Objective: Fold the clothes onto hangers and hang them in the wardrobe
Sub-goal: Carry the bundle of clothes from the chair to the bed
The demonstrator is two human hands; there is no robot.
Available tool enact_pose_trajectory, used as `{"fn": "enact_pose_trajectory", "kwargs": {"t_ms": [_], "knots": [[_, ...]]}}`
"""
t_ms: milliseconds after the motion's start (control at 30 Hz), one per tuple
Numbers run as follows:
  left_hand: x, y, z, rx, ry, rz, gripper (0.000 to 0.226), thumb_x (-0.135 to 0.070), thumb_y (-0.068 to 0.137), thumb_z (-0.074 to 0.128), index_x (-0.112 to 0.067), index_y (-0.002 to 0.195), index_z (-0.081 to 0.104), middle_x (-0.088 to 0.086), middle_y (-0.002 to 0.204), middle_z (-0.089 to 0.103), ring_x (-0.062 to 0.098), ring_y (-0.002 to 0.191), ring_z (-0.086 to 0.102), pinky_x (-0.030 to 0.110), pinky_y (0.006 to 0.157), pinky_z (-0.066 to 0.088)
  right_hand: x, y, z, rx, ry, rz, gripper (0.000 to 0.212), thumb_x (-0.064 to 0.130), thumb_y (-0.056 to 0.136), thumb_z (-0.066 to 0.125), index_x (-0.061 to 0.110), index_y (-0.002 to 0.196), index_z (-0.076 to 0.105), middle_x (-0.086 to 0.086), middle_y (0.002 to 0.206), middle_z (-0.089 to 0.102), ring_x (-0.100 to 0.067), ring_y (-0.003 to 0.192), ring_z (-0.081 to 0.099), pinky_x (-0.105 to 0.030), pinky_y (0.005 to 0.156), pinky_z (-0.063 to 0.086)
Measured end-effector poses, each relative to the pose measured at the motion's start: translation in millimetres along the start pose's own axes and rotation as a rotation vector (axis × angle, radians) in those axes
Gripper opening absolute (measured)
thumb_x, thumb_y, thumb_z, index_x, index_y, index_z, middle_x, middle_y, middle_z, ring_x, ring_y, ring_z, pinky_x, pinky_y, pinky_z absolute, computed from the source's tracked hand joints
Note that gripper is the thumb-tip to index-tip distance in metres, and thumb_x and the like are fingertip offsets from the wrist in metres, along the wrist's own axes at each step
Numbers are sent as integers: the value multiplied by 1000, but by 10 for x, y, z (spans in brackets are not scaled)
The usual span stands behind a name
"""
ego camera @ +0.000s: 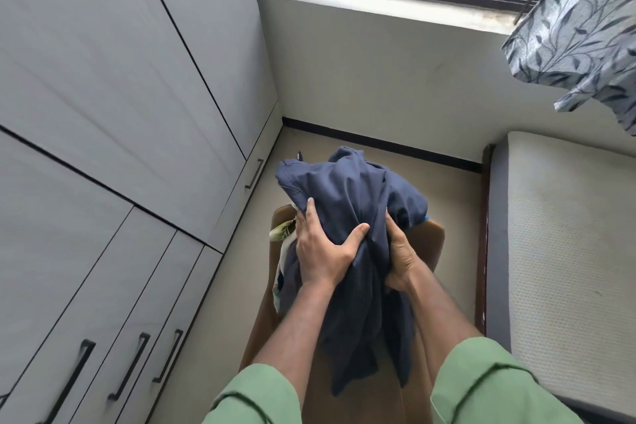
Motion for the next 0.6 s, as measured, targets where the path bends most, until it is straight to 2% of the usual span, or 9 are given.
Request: {"fn": "enact_pose_trajectory", "kwargs": {"t_ms": [100,167,233,300,367,433,467,533,600], "knots": [[-16,10,36,6,-4,1,121,-84,65,57,-15,159,23,10,164,29,26,153,22,42,123,28,-42,107,67,-76,27,-88,65,66,89,59,11,122,72,-14,119,73,-29,109,71,-45,100,54],[-2,6,46,14,4,8,120,-81,67,59,-16,159,20,11,164,28,26,153,21,42,122,29,-133,162,111,-316,44,-172,59,65,83,68,12,107,77,-10,105,77,-29,100,74,-44,96,56],[26,21,42,24,18,17,117,-78,70,61,-17,159,18,12,164,26,27,153,22,44,122,31,-229,193,110,-620,-13,-248,74,79,65,71,10,88,75,-10,88,76,-31,91,74,-42,88,59],[59,37,23,40,33,28,114,-76,72,61,-18,159,17,12,165,25,27,153,23,45,121,32,-334,277,87,-789,28,-324,103,90,44,70,3,100,70,-12,99,72,-30,96,71,-43,89,59],[85,38,3,47,41,40,114,-76,72,60,-18,159,16,11,165,25,27,153,23,45,120,33,-346,284,171,-787,134,-397,104,76,53,79,4,125,57,-12,120,65,-26,110,66,-45,99,55],[100,36,6,39,30,47,113,-75,73,61,-18,159,17,11,165,24,27,153,23,45,120,33,-351,258,249,-662,196,-431,93,59,71,81,14,143,43,-6,134,59,-23,121,61,-46,106,50],[102,32,8,31,25,50,112,-73,73,62,-18,159,17,12,165,25,27,153,23,45,120,33,-385,262,276,-595,206,-418,86,55,78,78,20,146,42,-3,136,60,-22,122,61,-46,107,50],[94,21,30,13,17,56,111,-71,73,63,-16,159,18,13,164,26,29,152,23,44,120,33,-437,215,275,-506,188,-381,67,52,84,74,20,140,55,-2,126,69,-22,113,68,-46,103,54],[76,6,54,-2,8,60,111,-72,73,63,-14,159,20,15,163,28,30,152,24,44,120,33,-407,147,227,-477,142,-379,56,53,84,74,14,124,69,-4,112,76,-21,102,74,-45,96,58]]}}
Point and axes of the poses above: each hand's wrist, its own y-axis towards the middle knuckle, its own z-axis out of the palm, x = y × z, the point moved 4 cm from there along y, towards the middle knuckle
